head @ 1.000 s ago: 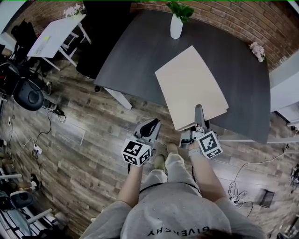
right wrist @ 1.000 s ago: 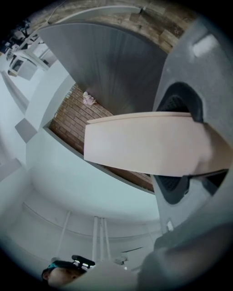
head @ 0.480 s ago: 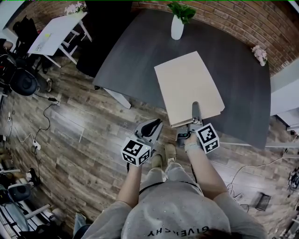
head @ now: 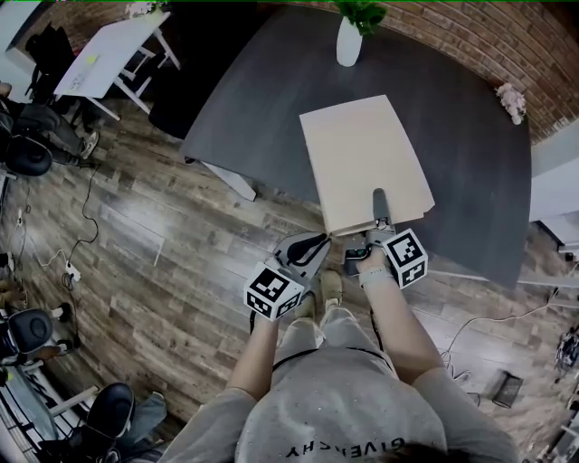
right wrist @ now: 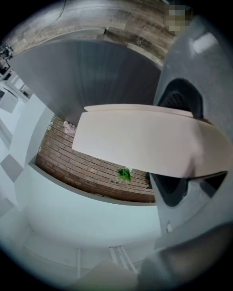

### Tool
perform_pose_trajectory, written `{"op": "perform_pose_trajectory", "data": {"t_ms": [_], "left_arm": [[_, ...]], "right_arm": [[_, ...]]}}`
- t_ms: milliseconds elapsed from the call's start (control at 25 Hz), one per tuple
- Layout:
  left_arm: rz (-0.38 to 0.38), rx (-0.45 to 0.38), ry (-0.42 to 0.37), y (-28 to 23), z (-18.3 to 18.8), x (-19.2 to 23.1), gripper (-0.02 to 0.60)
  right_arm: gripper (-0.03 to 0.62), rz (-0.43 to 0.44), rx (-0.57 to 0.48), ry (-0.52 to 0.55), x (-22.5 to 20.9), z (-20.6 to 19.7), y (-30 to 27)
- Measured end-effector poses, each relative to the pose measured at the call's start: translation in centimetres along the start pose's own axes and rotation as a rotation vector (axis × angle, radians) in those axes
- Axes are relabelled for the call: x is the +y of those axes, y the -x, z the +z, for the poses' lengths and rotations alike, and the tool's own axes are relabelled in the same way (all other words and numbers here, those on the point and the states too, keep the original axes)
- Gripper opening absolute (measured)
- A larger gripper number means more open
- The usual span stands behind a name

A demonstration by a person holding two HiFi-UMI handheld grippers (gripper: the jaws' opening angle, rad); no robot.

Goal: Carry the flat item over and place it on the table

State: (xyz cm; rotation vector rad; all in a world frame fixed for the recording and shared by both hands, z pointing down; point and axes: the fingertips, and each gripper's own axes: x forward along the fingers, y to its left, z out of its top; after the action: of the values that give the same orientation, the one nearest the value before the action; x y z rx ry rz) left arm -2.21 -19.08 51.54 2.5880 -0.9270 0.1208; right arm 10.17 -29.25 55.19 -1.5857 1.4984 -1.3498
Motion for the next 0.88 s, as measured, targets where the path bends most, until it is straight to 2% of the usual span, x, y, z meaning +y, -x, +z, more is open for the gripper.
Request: {"op": "perform_pose_trajectory", "data": {"t_ms": [320, 600, 880], "left_arm": [[-0.014, 0.035, -0.003, -2.0, -1.3, -1.1, 0.032], [-0.033, 0.069, 0.014, -3.5, -3.1, -1.9, 0.032], [-0.052, 0.067, 0.050, -4.9, -3.4, -2.3, 0.032]], "right_arm": [[0.328, 0.007, 0.064, -0.010, -0.8, -1.1, 0.0], [0.334, 0.018, 0.184, -0.017, -1.5, -2.5, 0.2], [0.344, 0.029, 0.287, -0.029, -1.7, -3.7, 0.5]]}}
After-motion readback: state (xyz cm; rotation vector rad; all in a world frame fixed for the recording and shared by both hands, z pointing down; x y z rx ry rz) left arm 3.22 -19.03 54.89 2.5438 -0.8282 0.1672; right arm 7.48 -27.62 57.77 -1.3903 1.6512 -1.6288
